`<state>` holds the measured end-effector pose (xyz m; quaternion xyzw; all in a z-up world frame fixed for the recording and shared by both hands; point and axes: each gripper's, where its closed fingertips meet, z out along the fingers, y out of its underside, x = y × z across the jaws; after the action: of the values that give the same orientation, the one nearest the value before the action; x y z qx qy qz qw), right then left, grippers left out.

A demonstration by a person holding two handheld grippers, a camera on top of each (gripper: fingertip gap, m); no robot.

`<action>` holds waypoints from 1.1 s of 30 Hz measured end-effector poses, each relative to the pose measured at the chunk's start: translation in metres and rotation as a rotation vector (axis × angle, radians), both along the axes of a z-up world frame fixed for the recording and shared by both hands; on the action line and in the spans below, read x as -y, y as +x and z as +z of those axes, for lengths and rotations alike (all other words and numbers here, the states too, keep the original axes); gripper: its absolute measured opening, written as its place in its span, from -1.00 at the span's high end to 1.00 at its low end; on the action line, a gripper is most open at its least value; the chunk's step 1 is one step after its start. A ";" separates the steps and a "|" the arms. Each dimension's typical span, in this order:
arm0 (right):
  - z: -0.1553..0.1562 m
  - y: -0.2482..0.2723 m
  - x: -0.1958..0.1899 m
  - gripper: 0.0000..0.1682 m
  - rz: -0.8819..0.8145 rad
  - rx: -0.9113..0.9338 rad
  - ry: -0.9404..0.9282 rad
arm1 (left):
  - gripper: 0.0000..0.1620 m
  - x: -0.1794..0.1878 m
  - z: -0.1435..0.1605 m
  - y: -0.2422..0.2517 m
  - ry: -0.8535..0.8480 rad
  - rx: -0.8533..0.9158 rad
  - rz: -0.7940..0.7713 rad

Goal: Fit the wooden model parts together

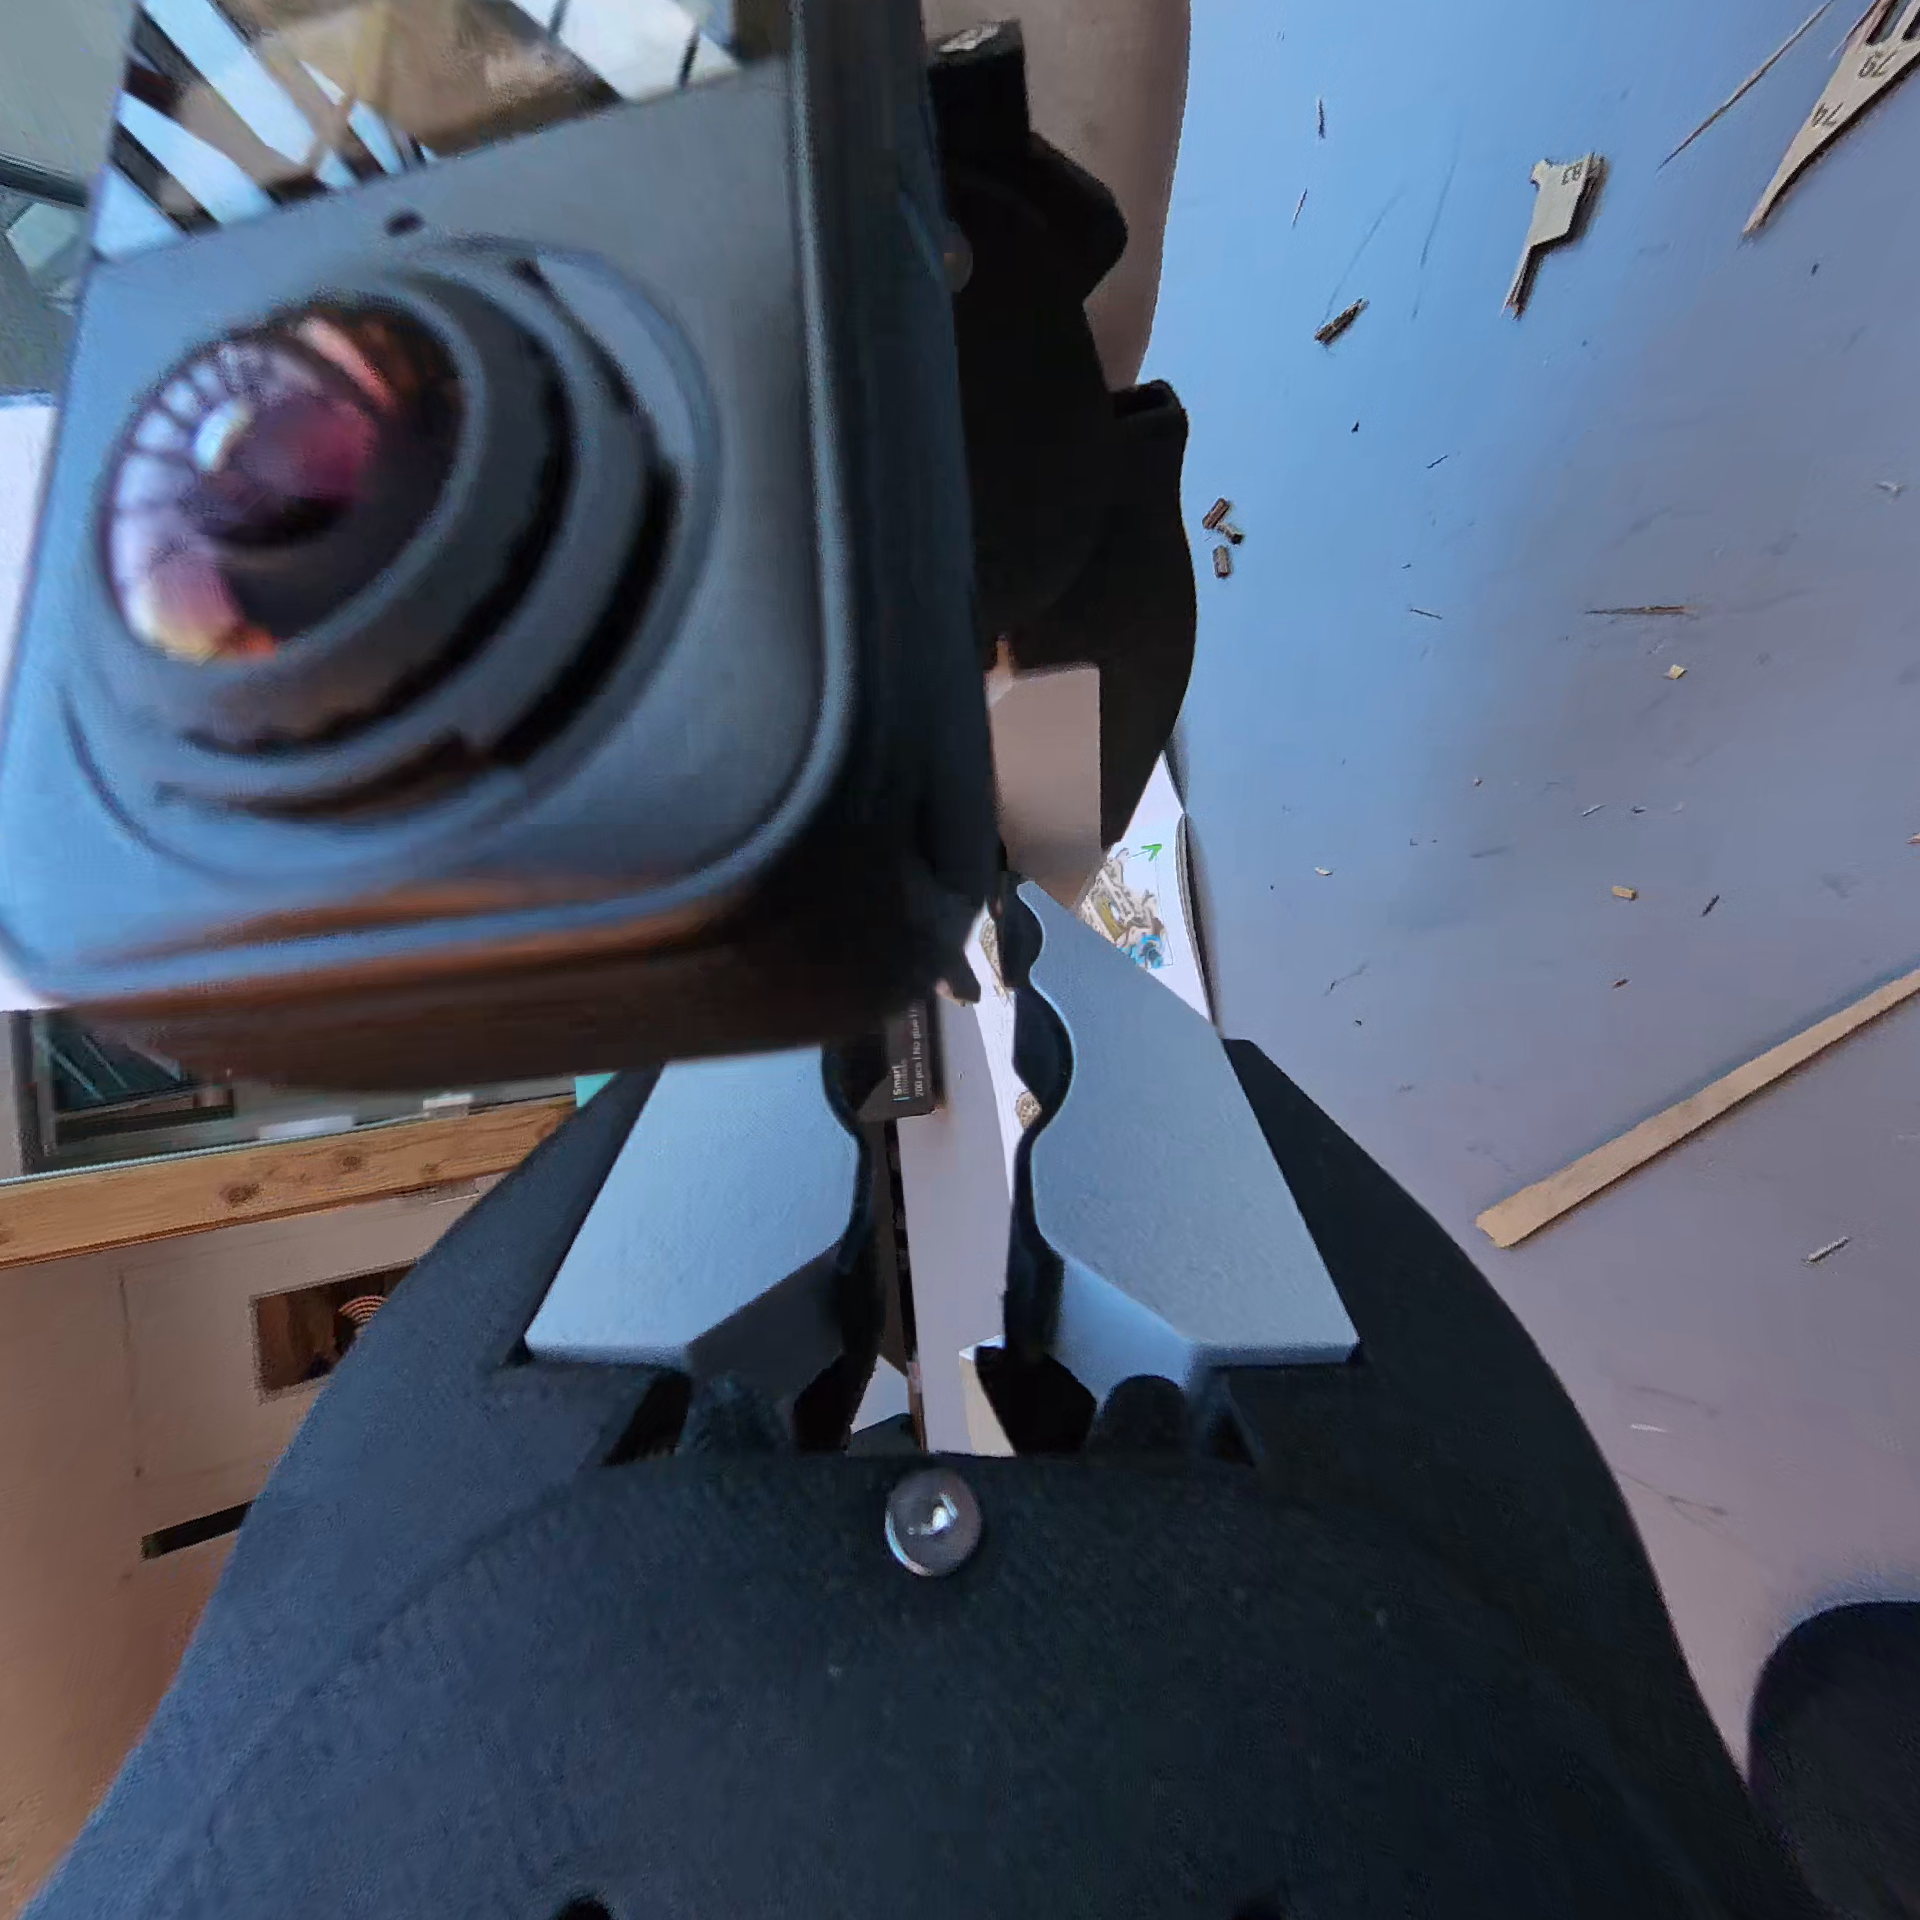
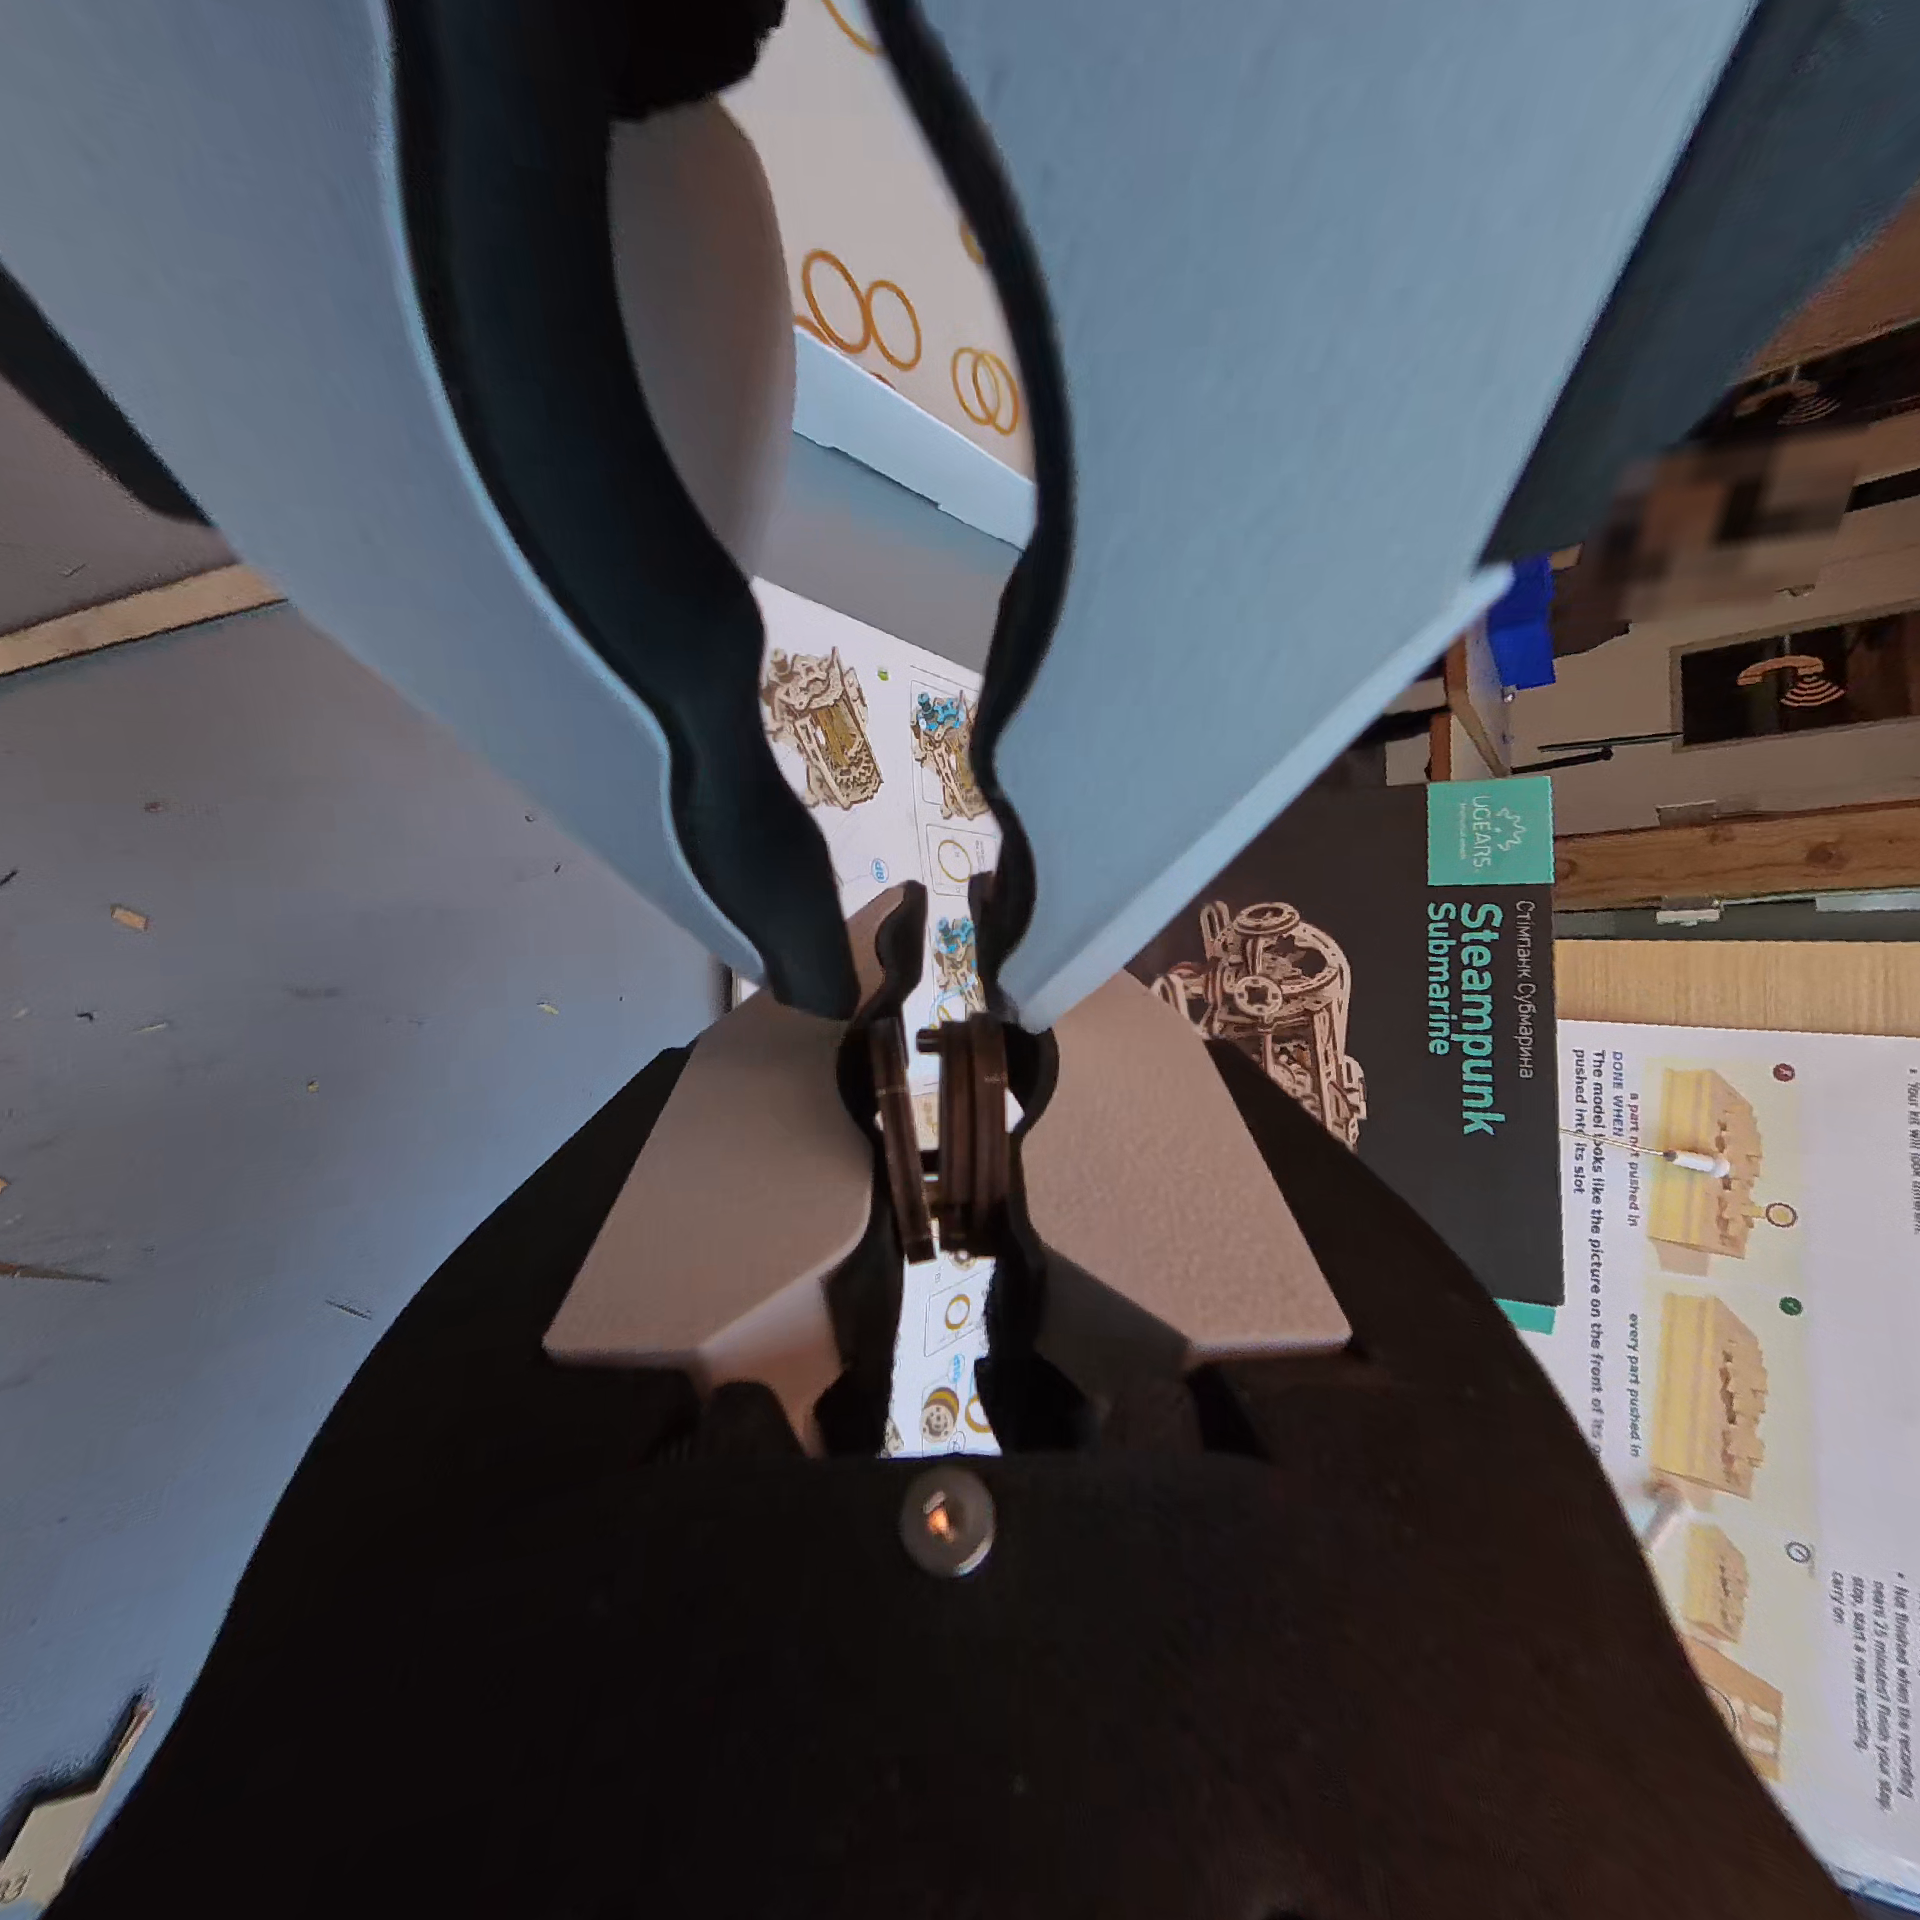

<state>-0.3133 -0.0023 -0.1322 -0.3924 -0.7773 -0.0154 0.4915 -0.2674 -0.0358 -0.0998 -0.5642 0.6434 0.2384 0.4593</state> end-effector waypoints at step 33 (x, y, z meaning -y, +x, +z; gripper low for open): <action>0.014 -0.009 0.018 0.74 0.084 -0.035 0.169 | 0.88 0.015 0.003 0.000 -0.185 0.131 0.002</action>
<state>-0.3225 -0.0204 -0.1181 -0.3167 -0.7803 -0.0531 0.5366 -0.2671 -0.0504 -0.0965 -0.6192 0.6305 0.1412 0.4462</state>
